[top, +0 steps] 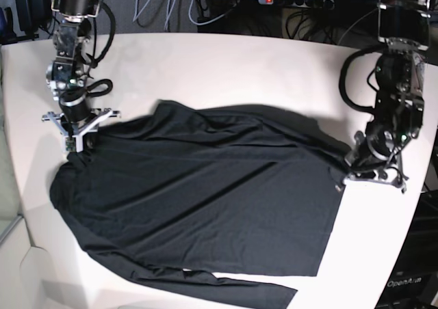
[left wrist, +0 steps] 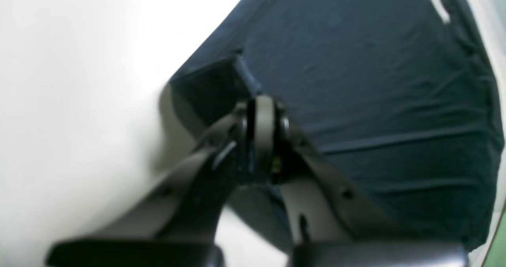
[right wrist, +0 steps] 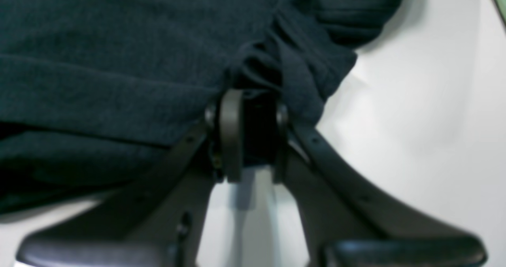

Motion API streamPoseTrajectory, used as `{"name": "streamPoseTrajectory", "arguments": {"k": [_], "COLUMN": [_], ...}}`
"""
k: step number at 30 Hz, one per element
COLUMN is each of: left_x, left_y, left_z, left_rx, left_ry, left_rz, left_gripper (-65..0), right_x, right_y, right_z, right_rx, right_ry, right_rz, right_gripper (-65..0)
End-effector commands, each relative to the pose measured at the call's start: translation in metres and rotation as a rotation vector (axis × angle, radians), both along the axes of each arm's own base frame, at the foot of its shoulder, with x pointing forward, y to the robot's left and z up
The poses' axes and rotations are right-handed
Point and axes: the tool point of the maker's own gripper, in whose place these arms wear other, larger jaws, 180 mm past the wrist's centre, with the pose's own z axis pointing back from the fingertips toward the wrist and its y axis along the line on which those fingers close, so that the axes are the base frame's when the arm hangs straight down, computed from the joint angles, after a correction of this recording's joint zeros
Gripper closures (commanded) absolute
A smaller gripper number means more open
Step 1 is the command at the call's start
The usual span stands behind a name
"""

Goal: Fold the T-shirt properly
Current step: 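Close the left gripper on the shirt corner and pull it outward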

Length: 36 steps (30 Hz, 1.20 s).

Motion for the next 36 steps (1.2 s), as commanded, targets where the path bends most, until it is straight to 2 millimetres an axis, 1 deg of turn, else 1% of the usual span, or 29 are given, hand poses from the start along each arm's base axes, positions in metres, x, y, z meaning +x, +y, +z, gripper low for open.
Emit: {"name": "streamPoseTrajectory", "arguments": {"k": [1,5,9,12,15,18,21,26,30,32,35,36], "left_x": [0.011,0.023,0.032,0.039,0.043,0.054,0.062,0.075,0.087,0.089,0.097,0.099], "left_y": [0.007,0.006,0.005,0.012,0.020,0.026,0.025,0.030,0.021,0.018,0.020,0.021], "left_z": [0.020,0.035,0.046,0.044,0.036,0.036,0.036,0.043,0.047,0.045,0.042,0.037], "left_rx": [0.027,0.023,0.018,0.012,0.013,0.003,-0.013,-0.017,-0.002,0.005,0.041,0.057], "left_ry": [-0.057,-0.093,-0.120,-0.110,-0.088,-0.083,-0.077,-0.088,-0.086,-0.077,-0.081,-0.075], "left_rz": [0.006,0.001,0.001,0.022,0.046,0.071,0.081,0.099,0.072,0.063,0.070,0.071], "left_gripper": [0.0,0.0,0.0,0.0,0.0,0.0,0.0,0.0,0.0,0.0,0.0,0.0], "right_x": [0.002,0.002,0.002,0.002,0.000,-0.001,-0.004,-0.008,-0.008,-0.008,-0.008,-0.008], "right_y": [-0.005,-0.005,-0.001,-0.001,-0.001,-0.001,-0.001,-0.004,-0.006,-0.006,-0.006,-0.006], "right_z": [0.004,0.003,0.002,0.002,0.000,-0.002,-0.012,-0.019,-0.019,-0.019,-0.019,-0.019], "right_rx": [-0.013,-0.015,-0.014,-0.014,-0.013,-0.011,-0.001,-0.002,-0.007,-0.007,-0.007,-0.007], "right_ry": [0.001,0.003,0.006,0.006,0.011,0.018,0.045,0.066,0.067,0.067,0.067,0.067], "right_rz": [-0.001,0.000,0.013,0.013,0.012,0.011,0.008,0.005,0.005,0.005,0.005,0.005], "right_gripper": [-9.2,-9.2,-9.2,-9.2,-9.2,-9.2,-9.2,-9.2,-9.2,-9.2,-9.2,-9.2]}}
